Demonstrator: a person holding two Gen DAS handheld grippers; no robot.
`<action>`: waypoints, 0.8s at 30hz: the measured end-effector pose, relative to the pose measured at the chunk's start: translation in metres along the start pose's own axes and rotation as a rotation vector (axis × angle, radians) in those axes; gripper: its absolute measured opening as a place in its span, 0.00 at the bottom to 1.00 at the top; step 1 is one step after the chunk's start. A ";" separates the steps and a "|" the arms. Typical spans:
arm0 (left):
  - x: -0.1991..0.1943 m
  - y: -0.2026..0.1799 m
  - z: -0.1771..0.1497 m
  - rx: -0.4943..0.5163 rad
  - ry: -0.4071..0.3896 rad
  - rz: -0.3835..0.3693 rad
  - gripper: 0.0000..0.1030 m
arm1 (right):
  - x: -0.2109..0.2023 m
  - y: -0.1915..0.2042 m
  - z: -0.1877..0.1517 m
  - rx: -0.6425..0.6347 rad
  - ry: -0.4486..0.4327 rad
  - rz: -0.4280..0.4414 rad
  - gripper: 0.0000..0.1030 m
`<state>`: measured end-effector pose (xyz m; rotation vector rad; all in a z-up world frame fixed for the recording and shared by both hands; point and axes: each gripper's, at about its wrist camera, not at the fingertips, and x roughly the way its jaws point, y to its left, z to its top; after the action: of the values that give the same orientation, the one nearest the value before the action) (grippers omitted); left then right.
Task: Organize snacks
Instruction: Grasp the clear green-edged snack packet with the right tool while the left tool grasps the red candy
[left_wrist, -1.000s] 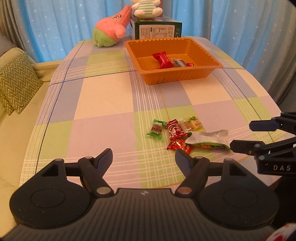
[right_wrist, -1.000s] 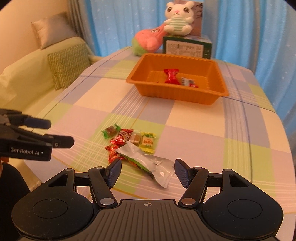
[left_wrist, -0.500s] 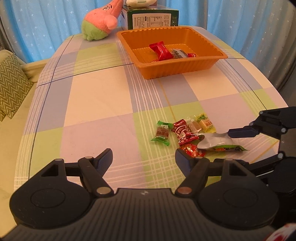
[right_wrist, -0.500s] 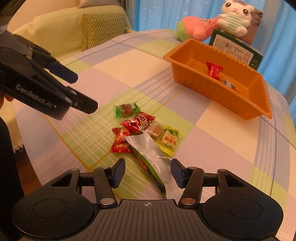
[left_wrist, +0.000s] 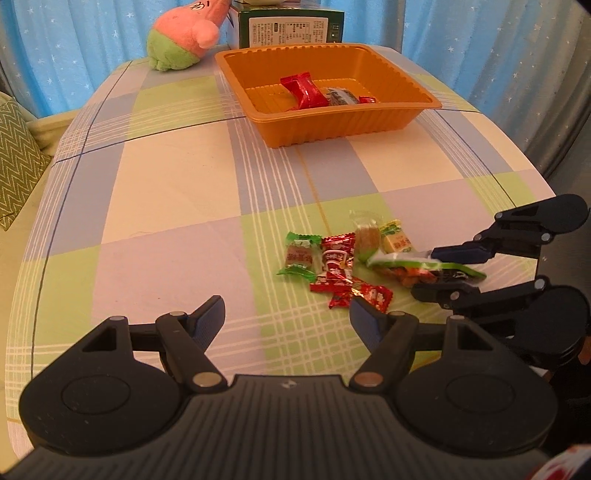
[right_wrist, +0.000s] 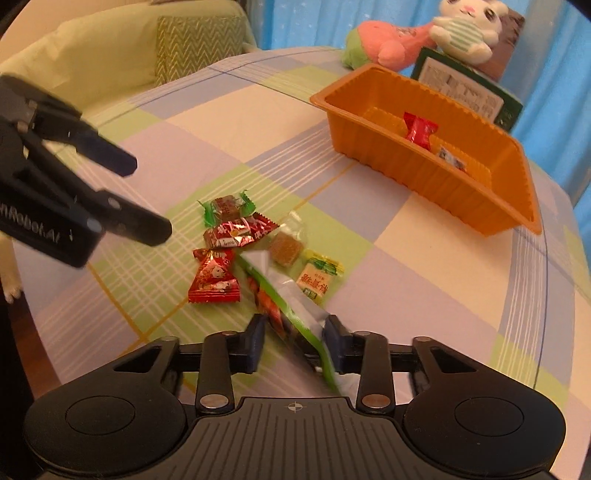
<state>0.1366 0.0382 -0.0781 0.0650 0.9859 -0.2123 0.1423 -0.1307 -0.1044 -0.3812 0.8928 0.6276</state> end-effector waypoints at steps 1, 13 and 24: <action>0.000 -0.002 0.000 0.001 0.001 -0.004 0.70 | -0.003 -0.004 -0.001 0.044 0.004 0.011 0.28; 0.006 -0.028 0.000 0.020 0.006 -0.058 0.70 | -0.041 -0.082 -0.055 0.793 -0.007 0.087 0.28; 0.015 -0.043 0.001 0.017 0.010 -0.084 0.70 | -0.059 -0.109 -0.072 0.799 -0.084 -0.108 0.45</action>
<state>0.1365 -0.0058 -0.0882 0.0401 0.9981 -0.2972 0.1420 -0.2732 -0.0919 0.3135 0.9601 0.1502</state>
